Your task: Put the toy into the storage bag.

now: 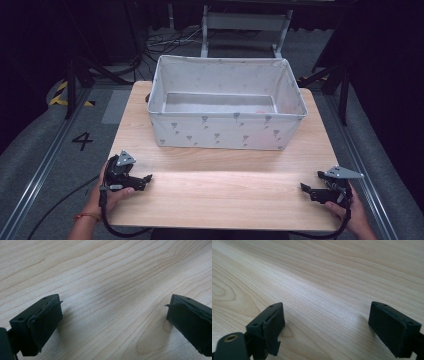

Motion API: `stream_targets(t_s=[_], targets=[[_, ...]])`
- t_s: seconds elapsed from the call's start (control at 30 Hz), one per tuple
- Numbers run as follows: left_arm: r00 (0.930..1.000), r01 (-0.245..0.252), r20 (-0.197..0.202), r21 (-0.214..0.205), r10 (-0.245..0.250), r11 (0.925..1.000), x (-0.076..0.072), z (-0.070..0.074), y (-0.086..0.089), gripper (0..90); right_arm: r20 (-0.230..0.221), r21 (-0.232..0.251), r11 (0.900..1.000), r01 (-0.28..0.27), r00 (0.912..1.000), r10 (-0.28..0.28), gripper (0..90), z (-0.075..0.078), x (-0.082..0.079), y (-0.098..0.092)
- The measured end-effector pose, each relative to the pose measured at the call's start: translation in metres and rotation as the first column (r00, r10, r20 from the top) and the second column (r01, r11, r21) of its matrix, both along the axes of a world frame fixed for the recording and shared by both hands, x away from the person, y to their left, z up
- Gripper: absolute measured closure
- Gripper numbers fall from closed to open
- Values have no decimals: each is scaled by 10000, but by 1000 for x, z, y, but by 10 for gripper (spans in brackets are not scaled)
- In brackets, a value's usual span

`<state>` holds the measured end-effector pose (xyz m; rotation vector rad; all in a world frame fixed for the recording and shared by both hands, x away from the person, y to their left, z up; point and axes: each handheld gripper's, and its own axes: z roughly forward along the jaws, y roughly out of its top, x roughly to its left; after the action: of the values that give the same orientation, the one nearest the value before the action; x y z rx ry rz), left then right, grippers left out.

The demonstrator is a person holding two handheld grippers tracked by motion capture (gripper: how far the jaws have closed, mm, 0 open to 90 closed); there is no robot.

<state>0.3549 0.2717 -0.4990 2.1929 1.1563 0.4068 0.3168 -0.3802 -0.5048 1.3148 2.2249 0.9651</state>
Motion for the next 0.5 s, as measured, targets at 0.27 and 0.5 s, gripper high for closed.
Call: stream_targets(t_s=[0.27,0.5], targets=[[10000,-5,-94,-23,5,10000,1,0,0,3,-141,-104,9992,392,9991,-393,50,-1,2,1],[10000,2,-90,-26,-2,10000,1,0,0,3,-202,-171,9984,546,9983,-549,26,-1,3,1]])
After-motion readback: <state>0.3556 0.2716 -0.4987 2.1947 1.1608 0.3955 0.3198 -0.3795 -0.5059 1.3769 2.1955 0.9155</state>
